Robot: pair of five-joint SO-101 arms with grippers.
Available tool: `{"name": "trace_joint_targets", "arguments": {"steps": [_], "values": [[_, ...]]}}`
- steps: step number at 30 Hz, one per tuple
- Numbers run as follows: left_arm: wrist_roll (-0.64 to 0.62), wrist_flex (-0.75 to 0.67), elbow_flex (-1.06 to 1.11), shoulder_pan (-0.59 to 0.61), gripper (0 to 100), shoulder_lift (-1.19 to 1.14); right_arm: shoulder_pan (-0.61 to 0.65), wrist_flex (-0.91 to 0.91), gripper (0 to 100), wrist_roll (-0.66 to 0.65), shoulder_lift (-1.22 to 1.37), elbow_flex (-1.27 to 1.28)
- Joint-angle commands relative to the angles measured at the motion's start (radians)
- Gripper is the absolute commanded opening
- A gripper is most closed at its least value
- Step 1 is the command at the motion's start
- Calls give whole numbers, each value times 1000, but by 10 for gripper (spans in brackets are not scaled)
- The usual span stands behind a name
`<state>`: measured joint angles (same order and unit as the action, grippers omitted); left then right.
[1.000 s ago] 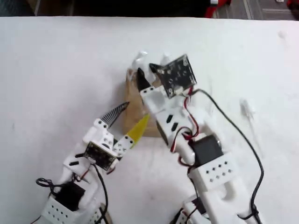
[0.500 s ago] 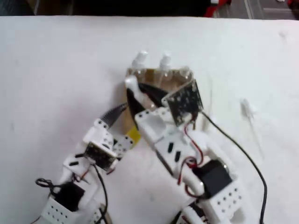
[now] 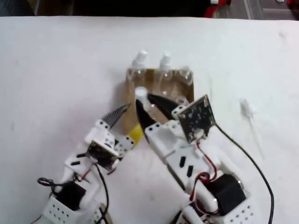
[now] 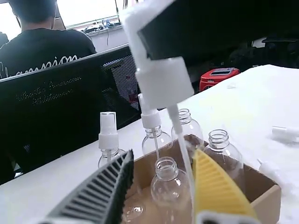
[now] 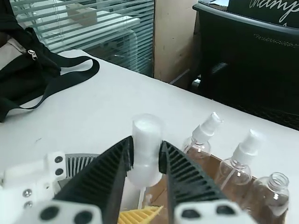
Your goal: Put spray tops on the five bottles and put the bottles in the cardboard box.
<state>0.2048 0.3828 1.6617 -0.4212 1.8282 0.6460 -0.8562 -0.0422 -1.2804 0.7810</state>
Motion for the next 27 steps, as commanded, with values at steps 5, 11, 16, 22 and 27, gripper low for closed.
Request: {"name": "trace_joint_targets", "arguments": {"steps": [5, 11, 16, 22, 27], "values": [[8, -17, -11, -1, 187, 8, -48, -38, 15, -14, -50, -6], [9, -17, -9, -1, 187, 8, -68, 24, 15, -15, -44, -6], [9, -15, -9, -8, 187, 8, -206, 245, 15, -12, -39, -3], [14, -15, -8, -10, 187, 8, -343, 412, 15, -12, 42, -31], [15, -15, -6, -10, 187, 8, -460, 498, 15, -12, 245, -135]]}}
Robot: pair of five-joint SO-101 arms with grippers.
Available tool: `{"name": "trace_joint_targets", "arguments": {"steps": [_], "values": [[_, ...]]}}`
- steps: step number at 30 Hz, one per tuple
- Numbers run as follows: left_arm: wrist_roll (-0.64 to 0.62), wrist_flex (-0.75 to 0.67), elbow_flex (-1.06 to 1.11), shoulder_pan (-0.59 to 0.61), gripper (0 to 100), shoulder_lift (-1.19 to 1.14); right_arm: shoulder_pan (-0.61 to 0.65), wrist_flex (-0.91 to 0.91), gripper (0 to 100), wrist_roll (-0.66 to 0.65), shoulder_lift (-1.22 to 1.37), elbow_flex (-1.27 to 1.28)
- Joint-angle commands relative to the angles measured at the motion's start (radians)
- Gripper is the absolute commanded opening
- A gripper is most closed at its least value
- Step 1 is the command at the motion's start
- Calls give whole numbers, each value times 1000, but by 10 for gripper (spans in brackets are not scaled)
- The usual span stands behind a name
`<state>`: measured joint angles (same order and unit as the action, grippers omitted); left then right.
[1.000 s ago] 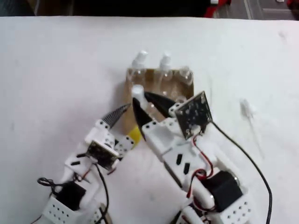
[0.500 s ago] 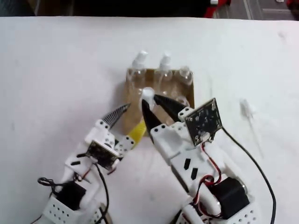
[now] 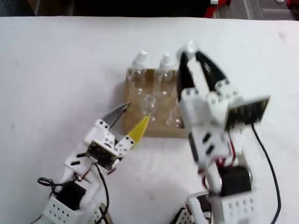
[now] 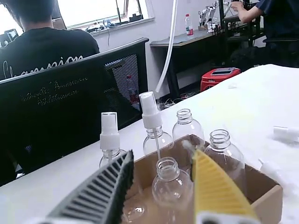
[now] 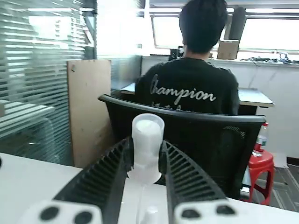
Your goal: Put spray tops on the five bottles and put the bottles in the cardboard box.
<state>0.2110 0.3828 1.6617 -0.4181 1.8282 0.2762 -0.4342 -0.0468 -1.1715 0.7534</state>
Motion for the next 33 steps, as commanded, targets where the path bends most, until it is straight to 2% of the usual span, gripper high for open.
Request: {"name": "trace_joint_targets", "arguments": {"steps": [1, 7, 15, 33], "values": [[9, -15, -6, -12, 187, 8, -110, 81, 15, -8, 179, -140], [11, -15, 14, -13, 187, 8, -196, 79, 15, -11, 341, -238], [12, -15, 14, -13, 187, 8, -232, 159, 15, -17, 456, -241], [12, -15, 14, -13, 187, 8, -168, 165, 15, -15, 556, -235]]}}
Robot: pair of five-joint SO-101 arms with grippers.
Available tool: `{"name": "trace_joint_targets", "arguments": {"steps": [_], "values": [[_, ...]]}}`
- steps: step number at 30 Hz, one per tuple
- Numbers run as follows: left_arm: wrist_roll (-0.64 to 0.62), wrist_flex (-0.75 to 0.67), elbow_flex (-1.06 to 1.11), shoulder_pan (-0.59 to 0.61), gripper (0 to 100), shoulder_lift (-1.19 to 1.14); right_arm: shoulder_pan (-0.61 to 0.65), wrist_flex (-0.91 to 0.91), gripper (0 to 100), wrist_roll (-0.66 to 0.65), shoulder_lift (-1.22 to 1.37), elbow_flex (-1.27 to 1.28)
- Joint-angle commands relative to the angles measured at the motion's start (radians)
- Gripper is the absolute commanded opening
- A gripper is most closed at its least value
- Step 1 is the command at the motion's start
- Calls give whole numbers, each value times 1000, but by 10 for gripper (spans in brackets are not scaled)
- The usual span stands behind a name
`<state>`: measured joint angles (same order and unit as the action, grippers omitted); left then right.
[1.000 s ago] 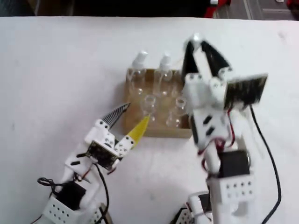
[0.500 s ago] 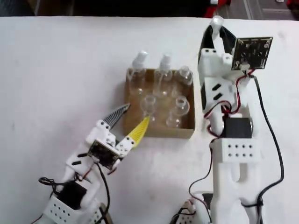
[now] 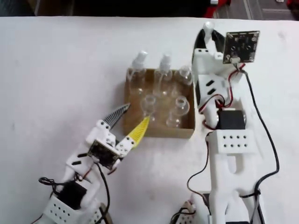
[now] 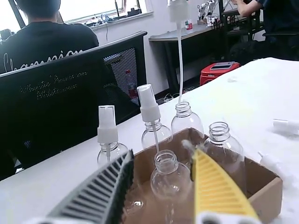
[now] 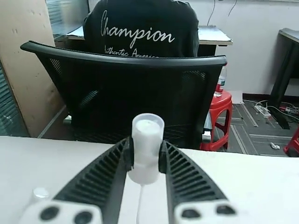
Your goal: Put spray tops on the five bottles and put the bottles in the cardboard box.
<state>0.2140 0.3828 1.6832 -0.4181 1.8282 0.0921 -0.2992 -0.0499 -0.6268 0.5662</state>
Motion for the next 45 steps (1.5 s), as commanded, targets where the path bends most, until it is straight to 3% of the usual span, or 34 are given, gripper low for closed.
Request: {"name": "trace_joint_targets", "arguments": {"steps": [1, 12, 20, 45], "values": [[9, -15, -8, -13, 187, 8, 16, 31, 15, -12, 16, -49], [9, -15, -8, -13, 187, 8, 16, 21, 15, -9, -96, -68], [9, -15, -8, -13, 187, 8, 42, -94, 15, -14, -189, -69], [9, -15, -8, -13, 187, 8, 33, -90, 15, -64, -110, -26]]}}
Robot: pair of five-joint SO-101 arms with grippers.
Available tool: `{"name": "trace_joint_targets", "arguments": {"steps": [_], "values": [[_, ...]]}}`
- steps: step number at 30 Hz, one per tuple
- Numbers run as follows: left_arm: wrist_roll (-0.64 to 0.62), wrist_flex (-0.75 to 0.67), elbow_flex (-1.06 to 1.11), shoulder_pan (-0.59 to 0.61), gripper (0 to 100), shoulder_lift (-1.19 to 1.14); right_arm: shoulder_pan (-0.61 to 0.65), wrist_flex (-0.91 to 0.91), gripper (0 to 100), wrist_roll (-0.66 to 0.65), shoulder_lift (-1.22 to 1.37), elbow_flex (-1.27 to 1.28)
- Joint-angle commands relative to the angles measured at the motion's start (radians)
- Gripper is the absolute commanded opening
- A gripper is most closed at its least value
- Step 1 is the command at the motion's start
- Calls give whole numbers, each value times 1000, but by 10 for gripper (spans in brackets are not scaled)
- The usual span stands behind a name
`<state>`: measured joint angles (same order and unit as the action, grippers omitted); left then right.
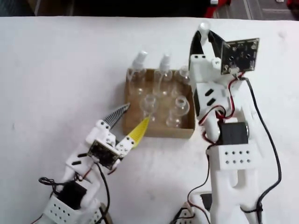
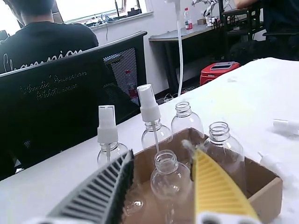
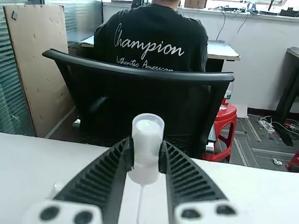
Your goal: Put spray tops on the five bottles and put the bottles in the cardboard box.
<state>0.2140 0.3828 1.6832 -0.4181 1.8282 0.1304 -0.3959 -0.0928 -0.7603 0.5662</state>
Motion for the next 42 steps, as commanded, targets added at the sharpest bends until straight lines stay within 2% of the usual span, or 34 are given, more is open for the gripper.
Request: {"name": "trace_joint_targets", "arguments": {"steps": [1, 13, 24, 32, 42], "values": [[9, -15, -8, -13, 187, 8, -5, 7, 15, -21, 30, -26], [9, -15, -8, -13, 187, 8, -1, 10, 15, -25, 47, 15], [9, -15, -8, -13, 187, 8, 4, 222, 15, -26, 48, 230], [9, -15, -8, -13, 187, 8, 5, 229, 15, -23, 174, 229], [9, -15, -8, -13, 187, 8, 5, 275, 18, -28, 188, 275]]}}
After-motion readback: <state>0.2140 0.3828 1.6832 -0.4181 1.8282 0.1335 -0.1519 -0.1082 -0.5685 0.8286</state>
